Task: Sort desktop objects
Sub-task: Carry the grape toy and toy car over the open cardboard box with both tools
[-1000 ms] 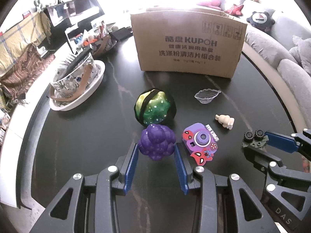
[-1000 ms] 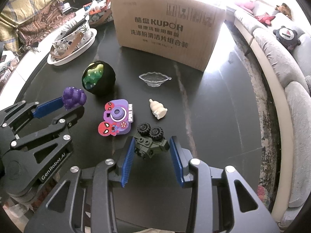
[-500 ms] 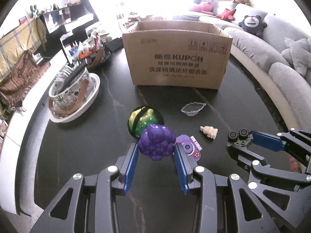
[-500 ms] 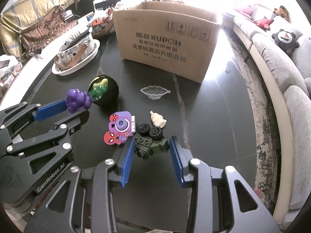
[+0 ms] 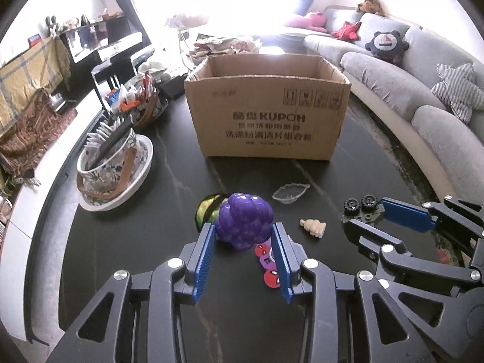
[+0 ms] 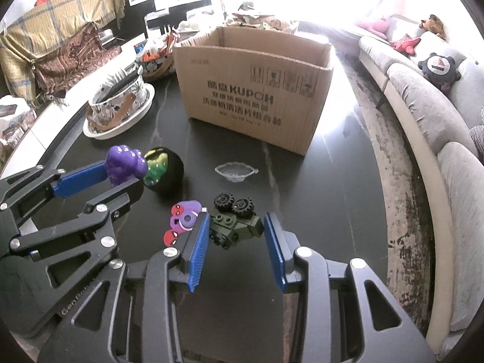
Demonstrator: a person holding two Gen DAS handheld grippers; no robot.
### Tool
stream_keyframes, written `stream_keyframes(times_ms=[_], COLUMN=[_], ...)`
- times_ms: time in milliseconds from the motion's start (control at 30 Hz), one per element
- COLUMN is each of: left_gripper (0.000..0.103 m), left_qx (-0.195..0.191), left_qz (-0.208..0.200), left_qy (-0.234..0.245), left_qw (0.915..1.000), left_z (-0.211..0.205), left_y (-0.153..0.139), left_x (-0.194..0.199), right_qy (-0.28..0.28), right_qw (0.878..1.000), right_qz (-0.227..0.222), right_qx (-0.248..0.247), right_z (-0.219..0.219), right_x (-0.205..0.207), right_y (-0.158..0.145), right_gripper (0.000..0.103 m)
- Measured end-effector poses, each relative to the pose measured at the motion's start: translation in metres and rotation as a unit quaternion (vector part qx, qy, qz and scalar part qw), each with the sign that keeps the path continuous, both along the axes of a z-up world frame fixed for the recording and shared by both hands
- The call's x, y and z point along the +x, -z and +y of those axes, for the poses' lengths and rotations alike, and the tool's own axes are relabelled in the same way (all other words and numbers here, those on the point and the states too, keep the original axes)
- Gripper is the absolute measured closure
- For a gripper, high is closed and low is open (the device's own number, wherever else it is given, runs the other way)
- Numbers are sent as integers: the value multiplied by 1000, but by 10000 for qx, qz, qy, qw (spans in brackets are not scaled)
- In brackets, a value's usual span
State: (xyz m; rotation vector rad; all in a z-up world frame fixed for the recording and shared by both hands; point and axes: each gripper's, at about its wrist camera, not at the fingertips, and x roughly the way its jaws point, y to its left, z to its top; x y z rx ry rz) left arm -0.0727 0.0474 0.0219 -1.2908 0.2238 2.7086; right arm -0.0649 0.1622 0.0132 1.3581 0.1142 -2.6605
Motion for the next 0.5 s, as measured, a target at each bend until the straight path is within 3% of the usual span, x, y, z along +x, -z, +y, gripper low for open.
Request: stream_keyframes(times_ms=[500], left_gripper=[68], left_qx=[-19], left_qz=[297], left_qy=[-11], left_qw=[9996], left_z=[3], left_y=[-26], left_x=[-16], right_qy=[77], right_qw=[9993], right_qz=[355], right_qx=[73], right_z=[1], right_x=[-16], right_y=[-27], right_gripper=[69])
